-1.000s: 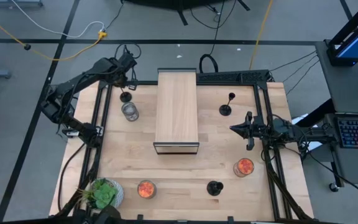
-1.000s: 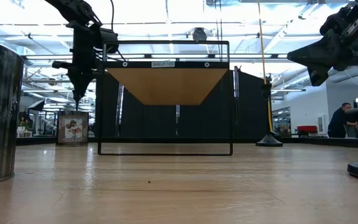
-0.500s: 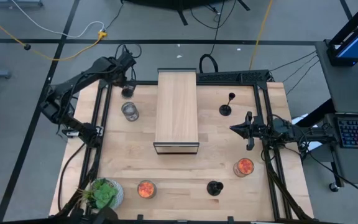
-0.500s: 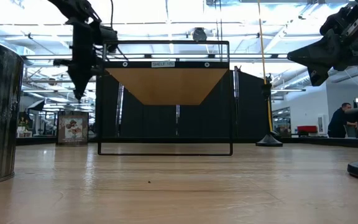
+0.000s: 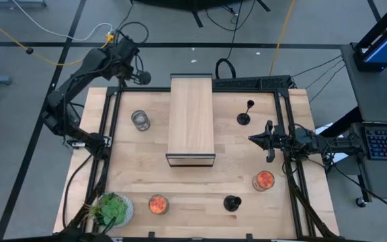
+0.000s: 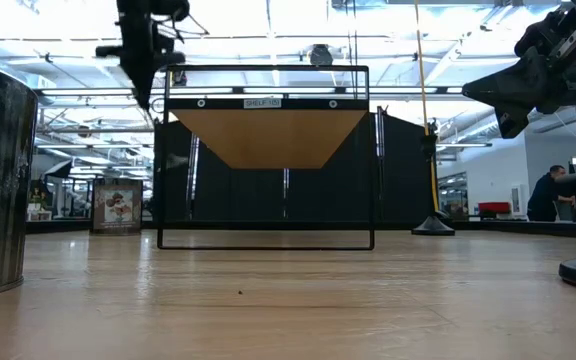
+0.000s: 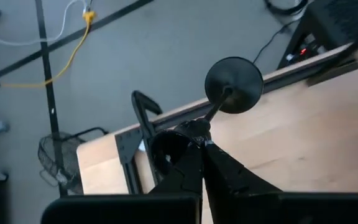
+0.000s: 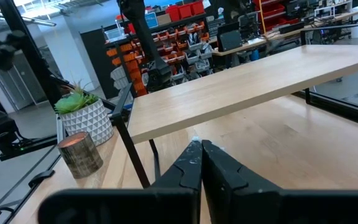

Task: Pick & Place candle stick holders
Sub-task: Put the top left black candle holder on the shelf

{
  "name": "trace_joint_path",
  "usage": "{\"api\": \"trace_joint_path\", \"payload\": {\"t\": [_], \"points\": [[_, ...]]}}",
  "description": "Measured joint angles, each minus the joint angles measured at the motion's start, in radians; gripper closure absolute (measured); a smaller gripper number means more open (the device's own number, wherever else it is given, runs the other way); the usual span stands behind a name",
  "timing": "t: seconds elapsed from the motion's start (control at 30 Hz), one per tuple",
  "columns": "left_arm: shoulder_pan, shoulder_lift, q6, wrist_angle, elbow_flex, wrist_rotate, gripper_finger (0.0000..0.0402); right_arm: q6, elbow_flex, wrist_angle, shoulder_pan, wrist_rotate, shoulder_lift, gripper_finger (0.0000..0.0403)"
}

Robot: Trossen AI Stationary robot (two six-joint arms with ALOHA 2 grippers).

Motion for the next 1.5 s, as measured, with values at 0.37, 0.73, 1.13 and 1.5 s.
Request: {"api": "trace_joint_path", "payload": {"t": [0.37,0.73,1.13,1.5], "points": [[-0.157,0.000,-0.016,-0.123,0.264,0.100,0.0400,0.000,0.000,0.000,0.000,0.053,0.000,0.0403],[-0.314,0.052,-0.112,-0.145,0.426,0.106,0.0400,0.000,0.000,0.000,0.000,0.075,0.000,0.0403],[-0.350,0.315,-0.039,-0.260,0.691,0.092,0.0400,0.000,0.000,0.000,0.000,0.074,0.000,0.0403],[-0.348,0.382,0.000,-0.256,0.698,0.074,0.0400,0.000,0.000,0.000,0.000,0.074,0.000,0.0403]]}}
